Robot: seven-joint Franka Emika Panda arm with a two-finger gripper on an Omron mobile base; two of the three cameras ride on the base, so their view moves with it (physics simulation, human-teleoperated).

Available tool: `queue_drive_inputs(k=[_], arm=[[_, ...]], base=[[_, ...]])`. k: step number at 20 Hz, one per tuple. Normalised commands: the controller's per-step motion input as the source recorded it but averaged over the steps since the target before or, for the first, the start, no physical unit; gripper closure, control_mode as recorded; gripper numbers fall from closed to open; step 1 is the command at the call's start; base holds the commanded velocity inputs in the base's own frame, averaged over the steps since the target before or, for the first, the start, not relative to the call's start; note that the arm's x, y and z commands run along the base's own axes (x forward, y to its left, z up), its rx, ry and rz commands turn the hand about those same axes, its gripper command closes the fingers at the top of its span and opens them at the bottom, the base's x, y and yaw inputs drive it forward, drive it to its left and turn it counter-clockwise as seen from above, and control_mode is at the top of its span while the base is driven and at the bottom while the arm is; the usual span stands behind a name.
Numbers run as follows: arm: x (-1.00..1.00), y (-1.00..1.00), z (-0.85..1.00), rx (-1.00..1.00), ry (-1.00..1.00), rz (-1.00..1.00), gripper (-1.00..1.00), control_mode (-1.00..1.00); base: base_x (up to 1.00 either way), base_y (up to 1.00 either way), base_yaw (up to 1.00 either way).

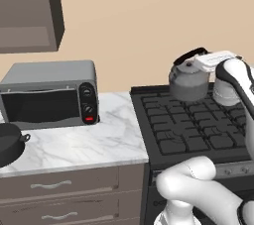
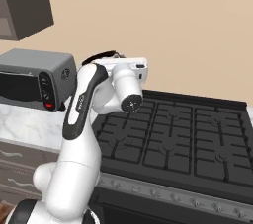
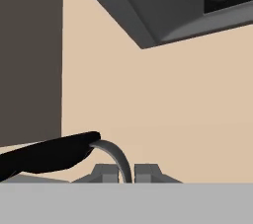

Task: Pick the kettle from the cabinet and place it on a stove burner. Then pick the pot from the counter and place it on another stove burner. Finally, turn both burners on.

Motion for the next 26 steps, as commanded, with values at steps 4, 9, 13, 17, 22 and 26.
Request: queue_drive_inputs(k=[4,9,13,17,22,26], arm=[[0.34,0.0,-0.04,0.0,0.0,0.0,1.0,-1.0],[0.2,0.0,-0.12,0.0,0.0,0.0,1.0,-1.0],[0.17,0.0,-0.18,0.0,0.0,0.01,1.0,-1.0],[0.17,0.0,-0.23,0.0,0.0,0.01,1.0,-1.0],[0.22,0.0,-0.22,0.01,0.0,0.01,1.0,-1.0],[0.22,-0.04,-0.17,0.01,0.0,0.0,1.0,-1.0]], base=[[0.0,0.0,0.0],[0.0,0.0,0.0],[0.0,0.0,0.0],[0.0,0.0,0.0],[0.0,0.0,0.0],[0.0,0.0,0.0]])
